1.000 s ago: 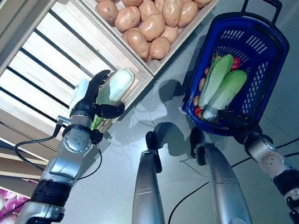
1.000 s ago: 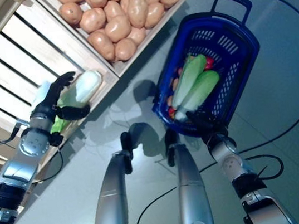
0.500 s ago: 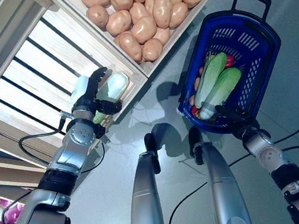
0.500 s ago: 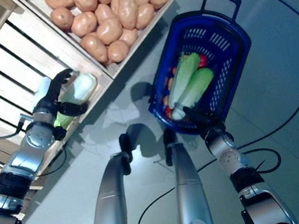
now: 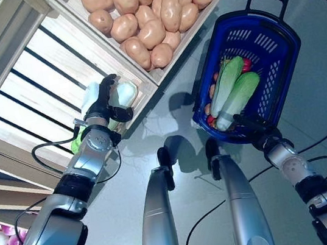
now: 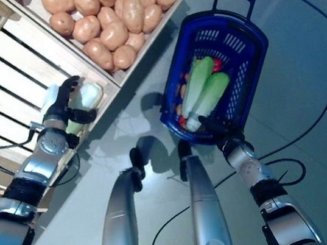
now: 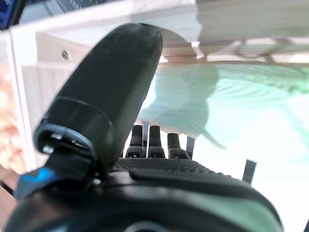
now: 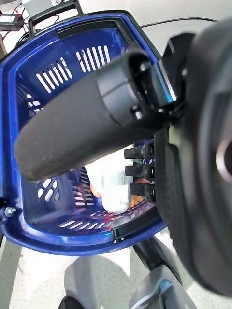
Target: Put vegetables into the basket
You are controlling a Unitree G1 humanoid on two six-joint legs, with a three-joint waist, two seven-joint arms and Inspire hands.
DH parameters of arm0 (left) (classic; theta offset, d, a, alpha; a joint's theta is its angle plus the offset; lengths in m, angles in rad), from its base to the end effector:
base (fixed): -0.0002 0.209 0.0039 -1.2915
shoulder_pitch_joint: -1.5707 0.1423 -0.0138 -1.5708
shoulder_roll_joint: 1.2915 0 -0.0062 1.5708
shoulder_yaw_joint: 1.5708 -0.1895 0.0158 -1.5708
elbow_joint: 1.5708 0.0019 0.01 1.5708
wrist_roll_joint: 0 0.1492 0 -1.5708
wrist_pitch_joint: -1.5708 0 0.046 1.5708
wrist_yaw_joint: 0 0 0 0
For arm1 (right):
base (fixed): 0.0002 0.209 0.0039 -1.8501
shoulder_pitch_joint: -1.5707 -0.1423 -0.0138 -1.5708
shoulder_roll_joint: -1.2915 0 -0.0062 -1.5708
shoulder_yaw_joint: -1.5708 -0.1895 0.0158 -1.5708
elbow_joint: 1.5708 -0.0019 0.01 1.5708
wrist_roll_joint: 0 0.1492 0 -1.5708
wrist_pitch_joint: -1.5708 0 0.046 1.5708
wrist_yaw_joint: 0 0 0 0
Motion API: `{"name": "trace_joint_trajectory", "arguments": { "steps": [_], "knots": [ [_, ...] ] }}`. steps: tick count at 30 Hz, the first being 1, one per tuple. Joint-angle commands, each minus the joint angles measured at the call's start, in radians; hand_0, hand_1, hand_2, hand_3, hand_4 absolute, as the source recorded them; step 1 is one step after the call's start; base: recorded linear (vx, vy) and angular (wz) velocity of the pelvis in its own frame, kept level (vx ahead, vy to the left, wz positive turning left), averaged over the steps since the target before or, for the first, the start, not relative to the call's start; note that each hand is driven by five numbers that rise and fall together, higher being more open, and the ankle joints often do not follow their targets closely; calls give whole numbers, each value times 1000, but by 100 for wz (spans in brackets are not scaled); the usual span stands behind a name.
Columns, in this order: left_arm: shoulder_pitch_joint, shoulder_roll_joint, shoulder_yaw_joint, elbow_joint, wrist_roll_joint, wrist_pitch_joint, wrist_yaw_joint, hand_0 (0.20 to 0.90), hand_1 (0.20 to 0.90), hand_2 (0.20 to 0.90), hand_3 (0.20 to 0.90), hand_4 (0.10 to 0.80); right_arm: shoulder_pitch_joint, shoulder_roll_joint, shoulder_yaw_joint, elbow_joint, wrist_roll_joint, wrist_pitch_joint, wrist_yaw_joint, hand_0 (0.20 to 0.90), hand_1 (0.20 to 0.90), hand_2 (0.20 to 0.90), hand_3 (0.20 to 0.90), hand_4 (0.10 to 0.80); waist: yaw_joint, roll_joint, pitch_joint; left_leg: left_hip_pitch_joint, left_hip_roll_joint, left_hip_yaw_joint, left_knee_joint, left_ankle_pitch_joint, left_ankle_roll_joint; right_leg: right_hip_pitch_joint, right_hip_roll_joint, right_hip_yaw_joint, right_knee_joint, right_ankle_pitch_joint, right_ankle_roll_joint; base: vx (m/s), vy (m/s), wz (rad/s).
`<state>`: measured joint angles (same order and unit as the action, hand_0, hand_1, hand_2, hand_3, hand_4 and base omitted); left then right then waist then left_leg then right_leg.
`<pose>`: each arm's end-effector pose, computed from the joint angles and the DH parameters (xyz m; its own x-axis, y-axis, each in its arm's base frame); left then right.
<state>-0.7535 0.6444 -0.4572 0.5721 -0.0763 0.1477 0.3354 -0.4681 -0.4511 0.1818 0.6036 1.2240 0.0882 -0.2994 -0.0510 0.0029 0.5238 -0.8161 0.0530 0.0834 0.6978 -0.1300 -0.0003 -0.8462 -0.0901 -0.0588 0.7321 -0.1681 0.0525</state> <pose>0.3394 0.2186 0.1332 0.9748 0.1784 0.1339 -0.2210 0.6920 0.6873 0.2986 -0.2214 0.0506 0.8978 -0.1659 -0.4079 0.3846 0.7468 0.5426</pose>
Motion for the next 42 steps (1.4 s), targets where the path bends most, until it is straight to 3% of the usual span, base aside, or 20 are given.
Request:
{"name": "trace_joint_trajectory", "arguments": {
  "steps": [1,12,21,22,36,42],
  "knots": [
    [-54,-44,6,8,-27,-48,87,900,900,900,900,800,-22,1,17,-53,-6,-19,-44,900,900,900,900,800,-11,-15,-4,12,-34,22,-62,34,-7,22,20,-41,-29,81,-7,0,0,0],
    [-84,-173,35,162,-29,-19,328,900,900,900,900,800,-69,55,37,-34,-12,-23,-84,900,900,900,900,800,-13,-52,-4,10,-42,12,-50,25,-10,16,33,-34,-15,80,-5,-1,-10,0],
    [-111,-207,37,199,49,16,406,900,900,900,900,800,-78,89,50,-34,-9,-40,-100,900,900,900,900,800,-10,-78,-4,9,-43,0,-59,20,-11,14,44,-32,-24,84,0,-15,-38,-2],
    [-121,-205,30,204,63,37,418,309,309,309,309,406,-80,93,52,-38,-8,-39,-102,900,900,900,900,800,-11,-80,-4,11,-45,-2,-63,20,-13,18,46,-31,-31,86,1,0,0,0],
    [-144,-176,6,240,105,62,371,300,300,300,300,400,-78,87,47,-42,-17,-50,-99,900,900,900,900,800,-19,-69,-4,26,-50,2,-81,22,-15,26,45,-25,-48,90,4,0,0,0],
    [-148,-147,-3,249,146,33,352,300,300,300,300,400,-77,75,43,-42,-36,-43,-89,900,900,900,900,800,-20,-63,-4,35,-50,1,-90,22,-18,33,46,-24,-53,87,5,0,0,0]
  ]
}}
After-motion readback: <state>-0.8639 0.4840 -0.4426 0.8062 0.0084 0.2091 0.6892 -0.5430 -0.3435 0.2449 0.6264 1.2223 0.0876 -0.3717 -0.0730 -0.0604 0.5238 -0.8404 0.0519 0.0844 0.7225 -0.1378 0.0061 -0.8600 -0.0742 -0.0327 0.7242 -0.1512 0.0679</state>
